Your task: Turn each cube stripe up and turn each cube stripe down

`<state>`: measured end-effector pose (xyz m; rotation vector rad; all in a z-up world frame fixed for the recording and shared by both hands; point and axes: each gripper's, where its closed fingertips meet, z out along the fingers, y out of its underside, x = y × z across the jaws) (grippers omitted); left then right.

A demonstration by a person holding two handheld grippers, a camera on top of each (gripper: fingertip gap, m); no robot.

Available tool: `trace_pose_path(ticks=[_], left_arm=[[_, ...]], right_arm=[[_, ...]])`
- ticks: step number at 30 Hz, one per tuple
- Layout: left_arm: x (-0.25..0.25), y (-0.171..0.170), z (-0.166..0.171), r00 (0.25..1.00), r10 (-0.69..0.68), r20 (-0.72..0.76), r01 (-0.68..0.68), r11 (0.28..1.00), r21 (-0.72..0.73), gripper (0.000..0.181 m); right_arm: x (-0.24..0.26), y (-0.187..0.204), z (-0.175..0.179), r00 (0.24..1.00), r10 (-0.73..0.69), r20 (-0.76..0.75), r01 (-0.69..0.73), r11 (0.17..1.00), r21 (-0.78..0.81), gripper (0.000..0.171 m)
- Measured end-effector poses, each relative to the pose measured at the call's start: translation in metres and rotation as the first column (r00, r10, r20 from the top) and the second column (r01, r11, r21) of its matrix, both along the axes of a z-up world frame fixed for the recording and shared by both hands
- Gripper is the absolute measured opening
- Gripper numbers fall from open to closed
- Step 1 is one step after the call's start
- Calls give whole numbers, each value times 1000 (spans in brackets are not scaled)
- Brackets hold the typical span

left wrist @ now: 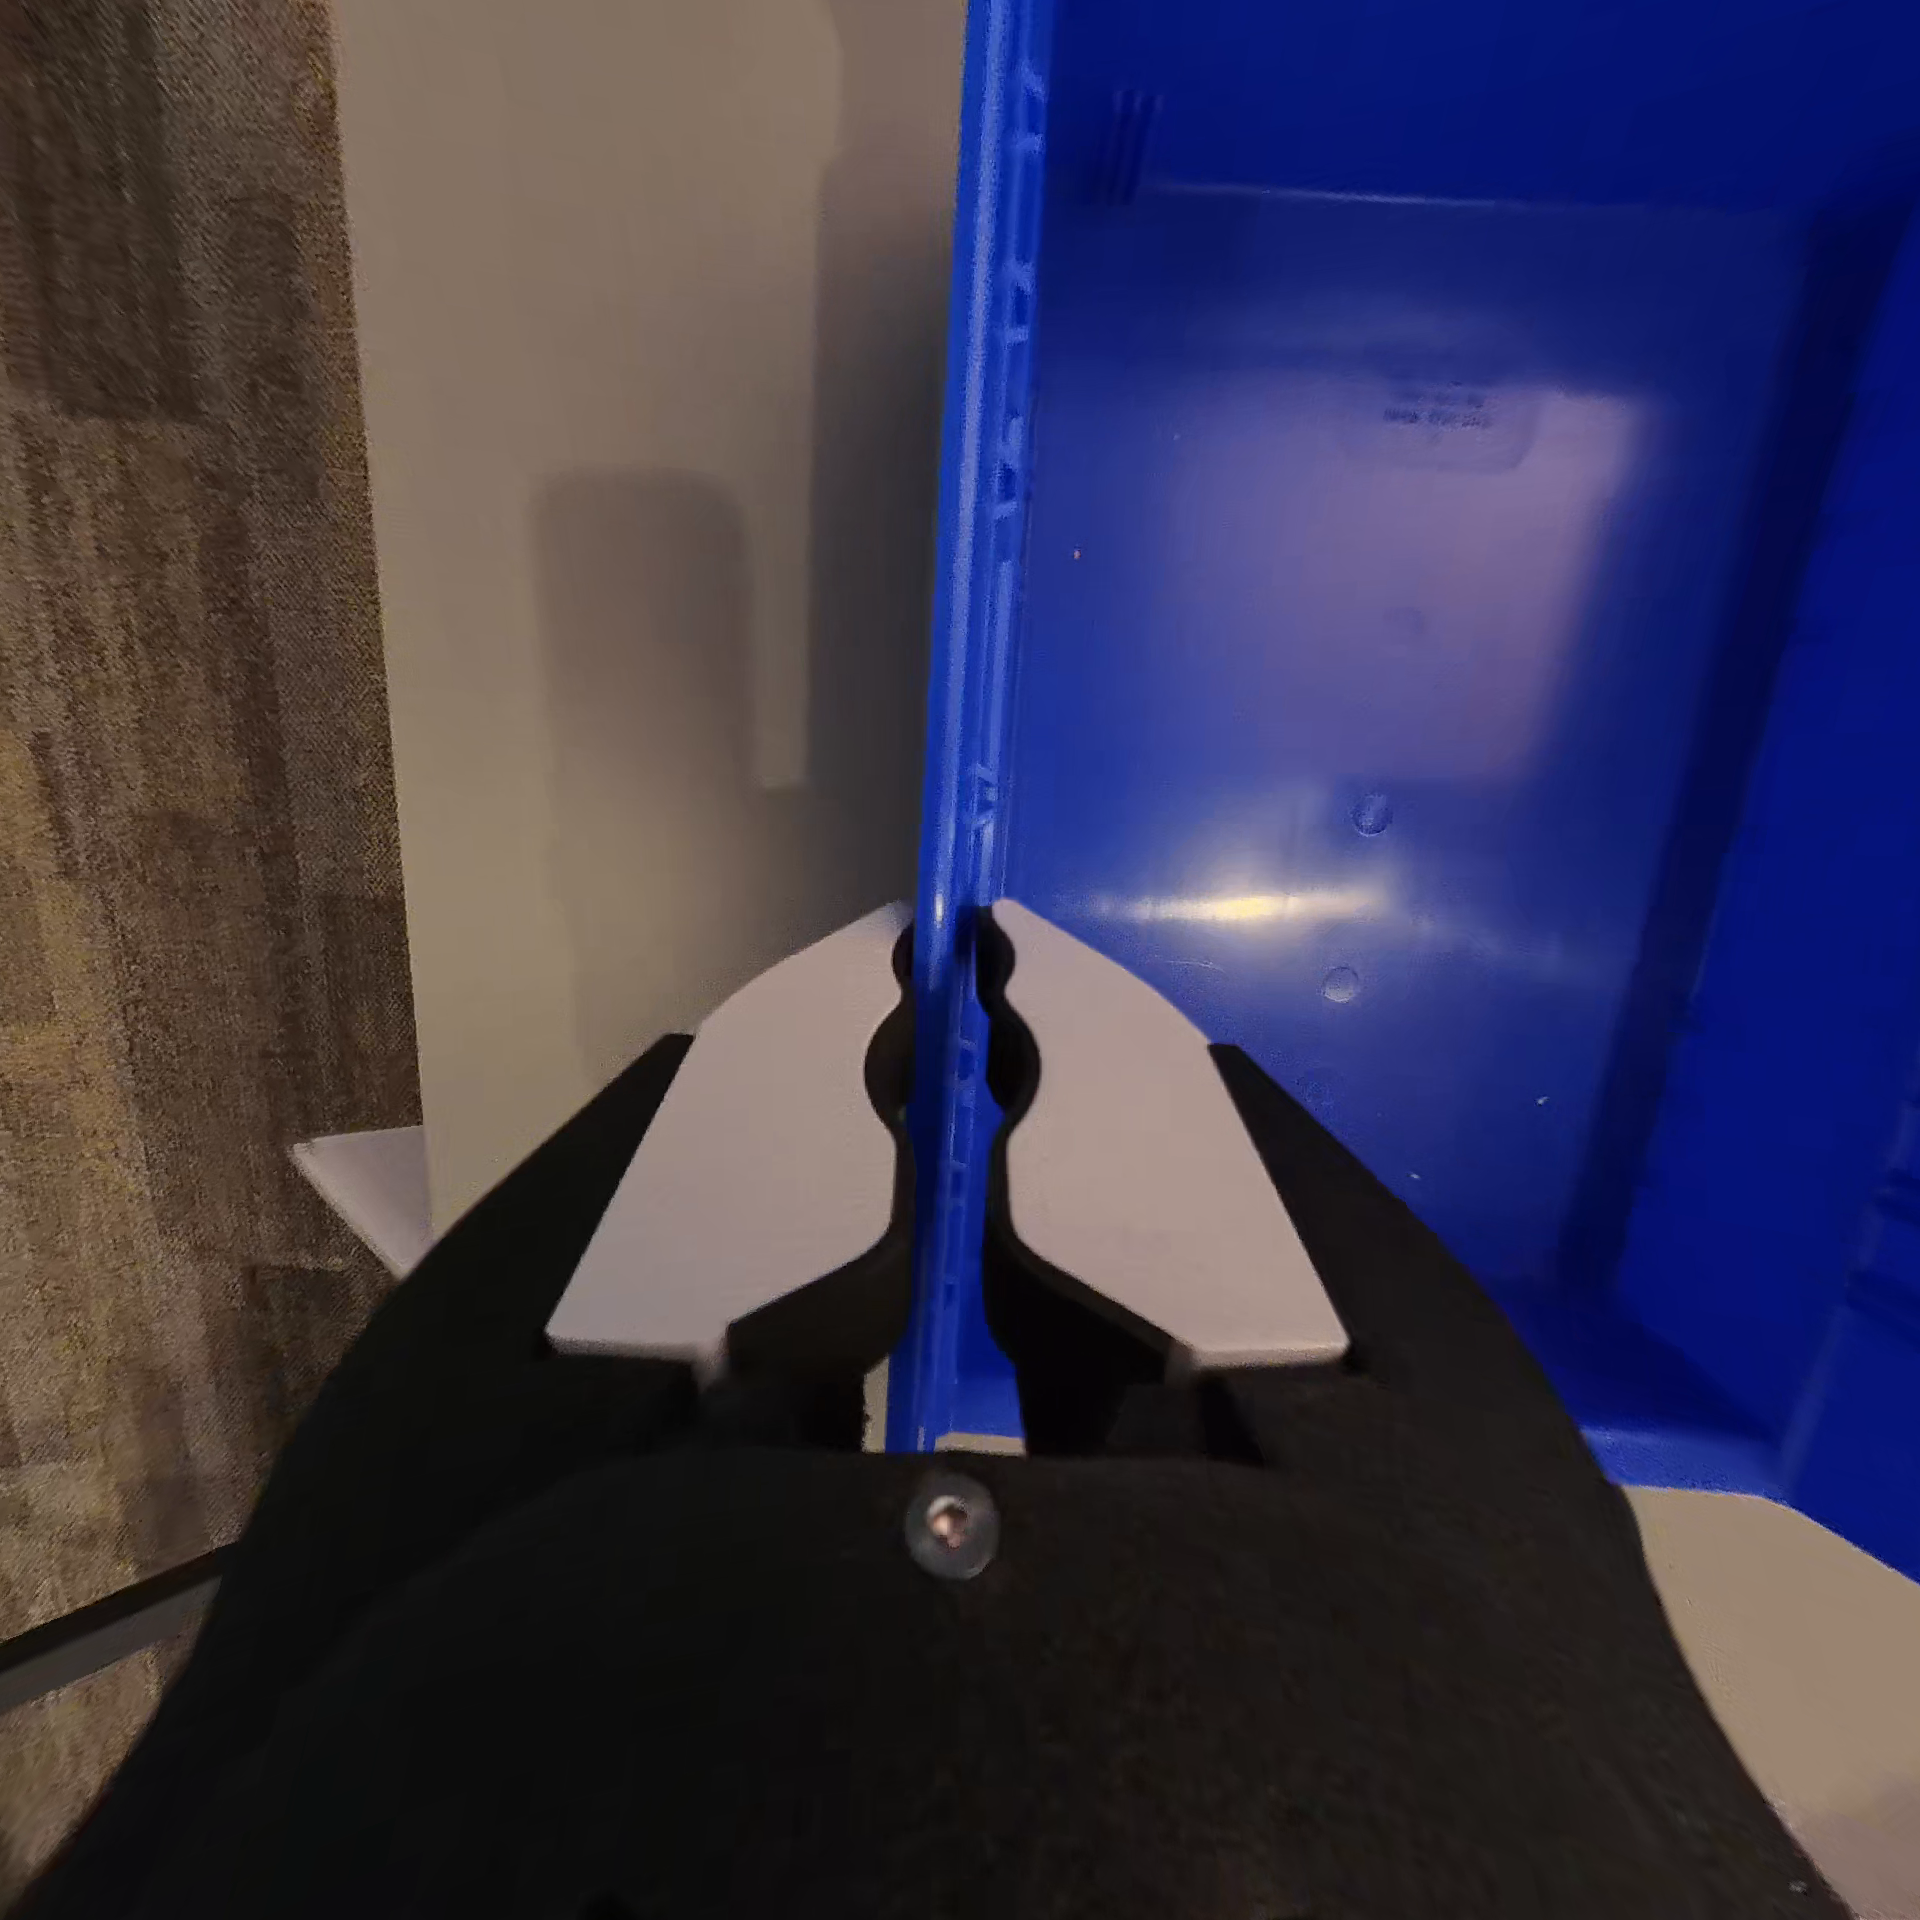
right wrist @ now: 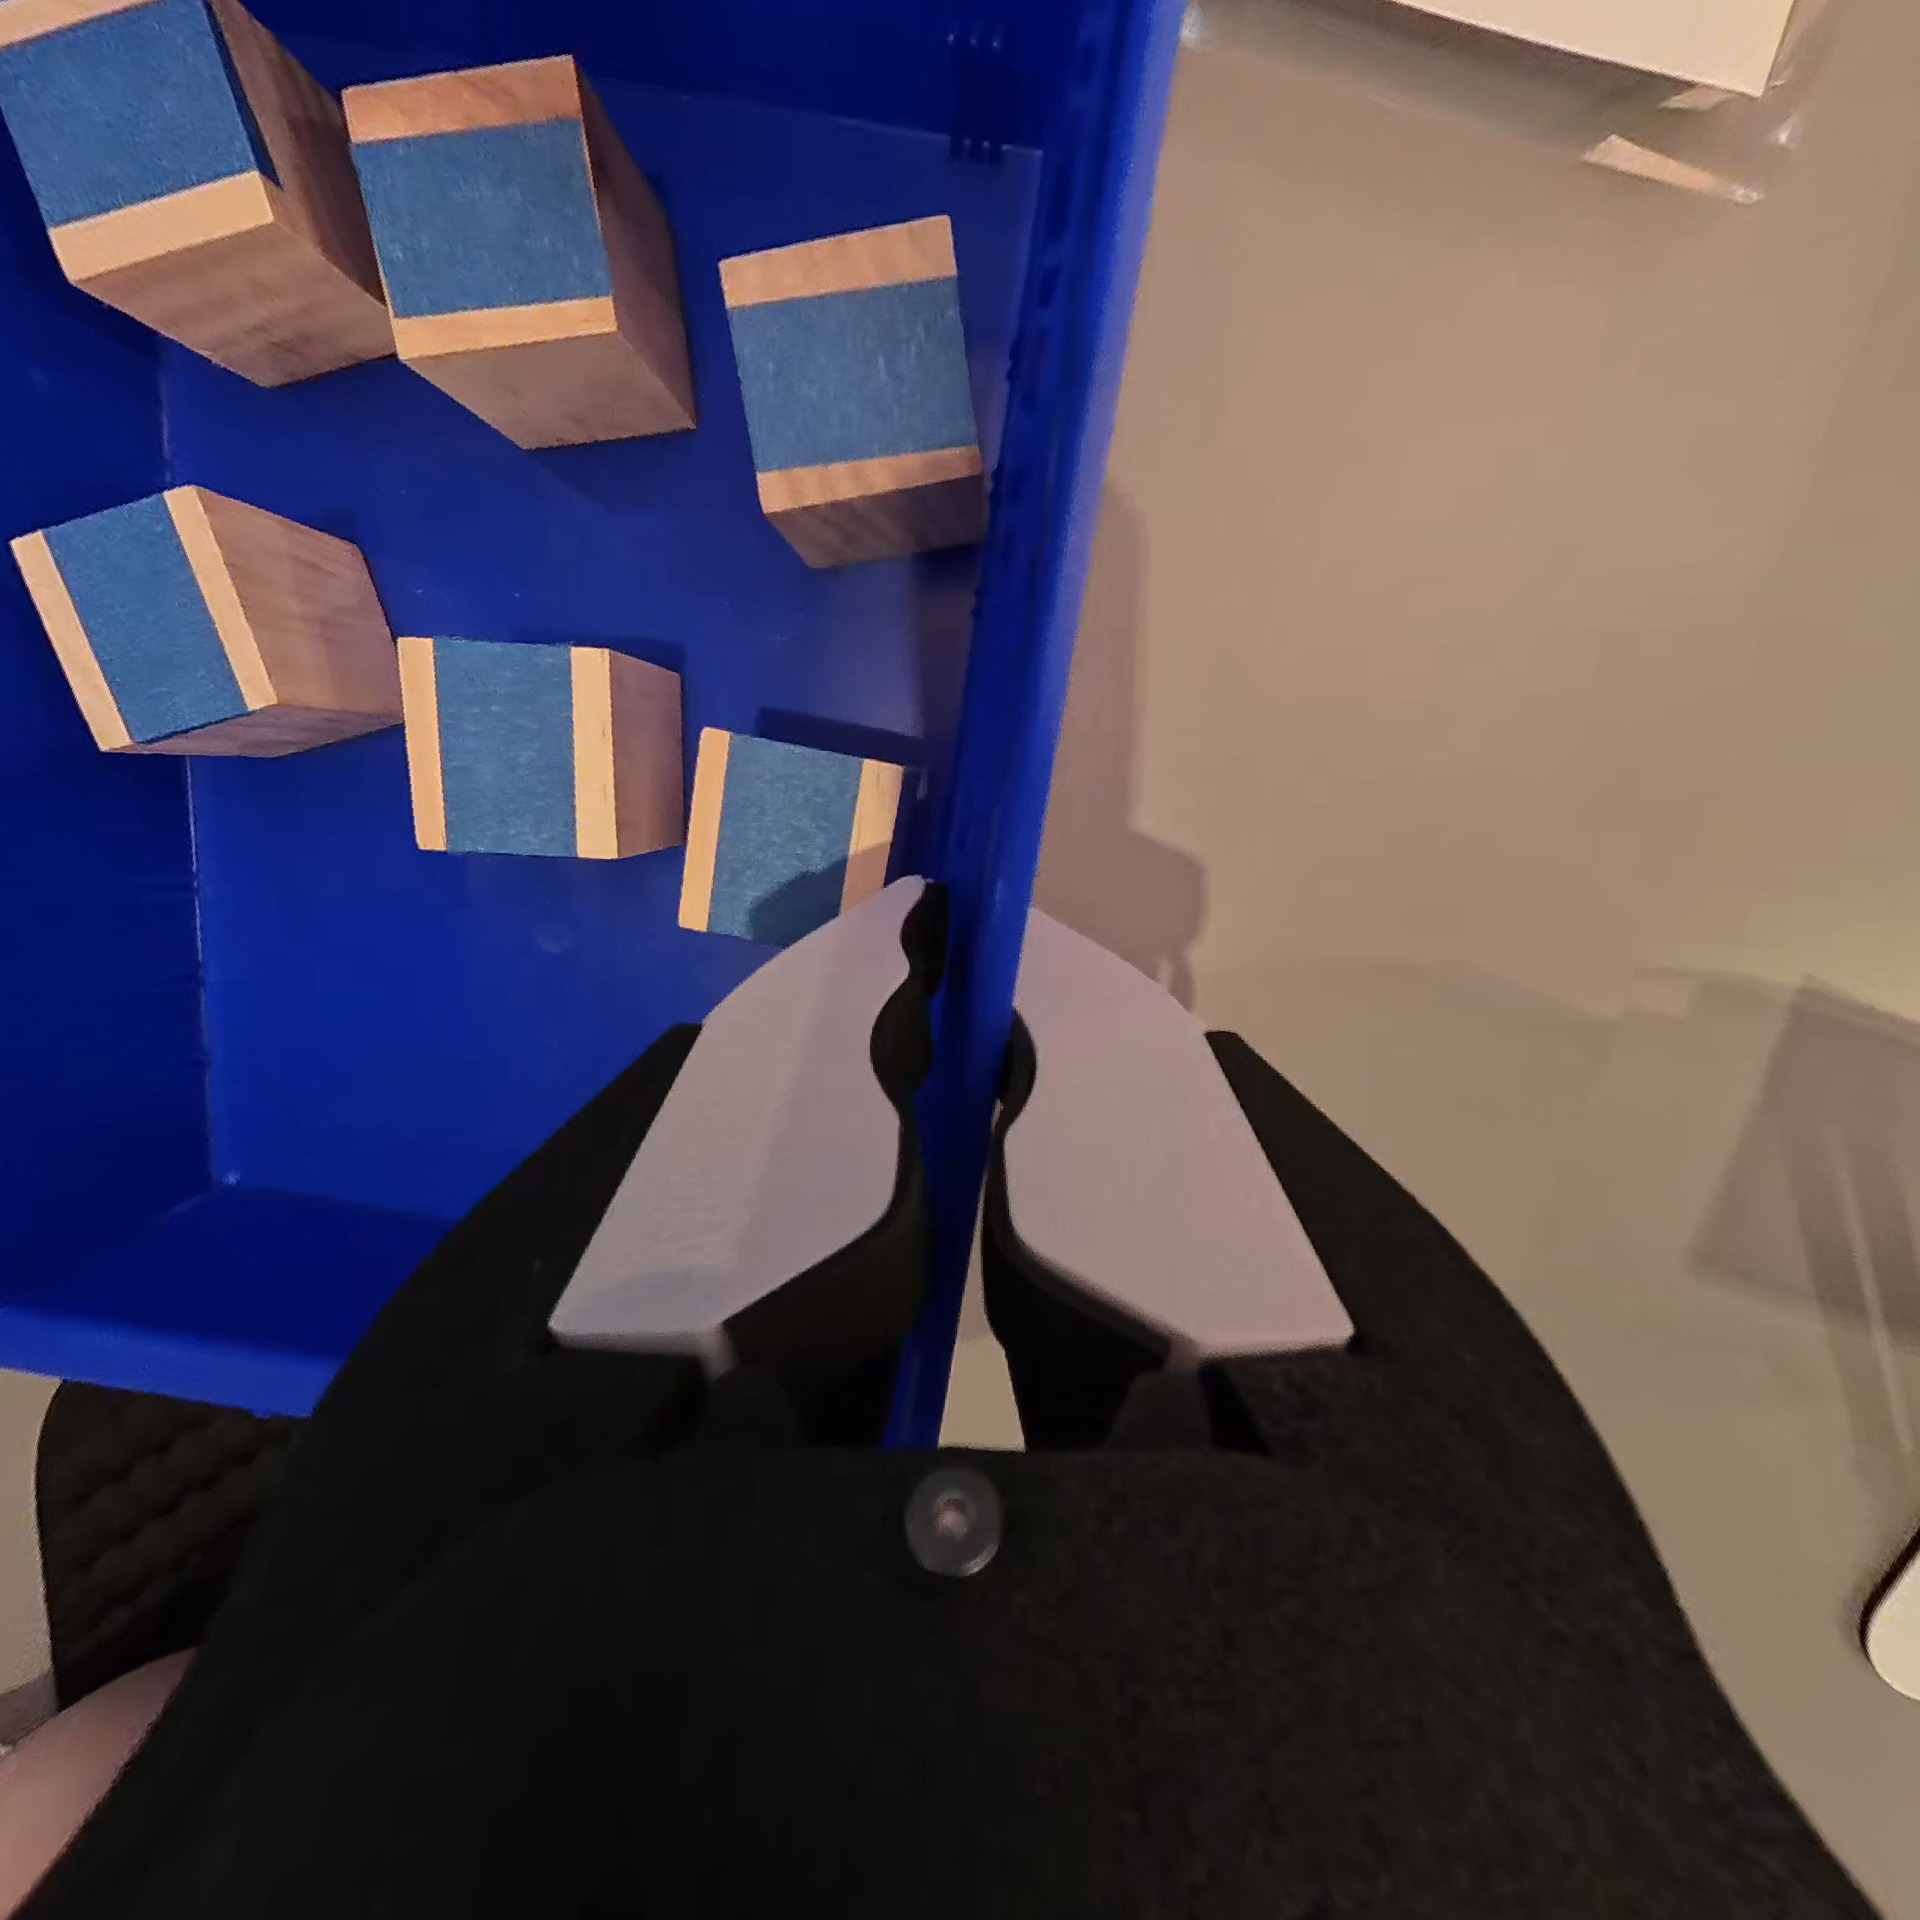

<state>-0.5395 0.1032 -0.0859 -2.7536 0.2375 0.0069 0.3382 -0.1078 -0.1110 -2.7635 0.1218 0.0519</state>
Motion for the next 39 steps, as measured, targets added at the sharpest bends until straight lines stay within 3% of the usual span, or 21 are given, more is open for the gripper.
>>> trace_pose_path(ticks=[8, 18, 25, 30, 39], left_arm=[[30, -7, 0, 993, -66, 99, 70, 997, -40, 3], [106, -16, -1, 962, -271, 35, 273, 956, -107, 6], [169, -27, -2, 901, -428, -77, 416, 900, -133, 11], [219, -32, -3, 852, -504, -141, 496, 864, -91, 14], [252, -52, -4, 793, -509, -335, 500, 858, -119, 24]], right_arm=[[-2, 0, 0, 999, -45, -16, 45, 998, -34, 5], [-28, -1, 0, 998, -16, -64, 9, 994, -113, 5], [-63, 5, 1, 992, 28, -125, -50, 983, -178, 11], [-60, 33, 1, 993, -46, -107, 33, 992, -118, 8], [-54, 50, -14, 998, -24, -49, 18, 991, -129, 9]])
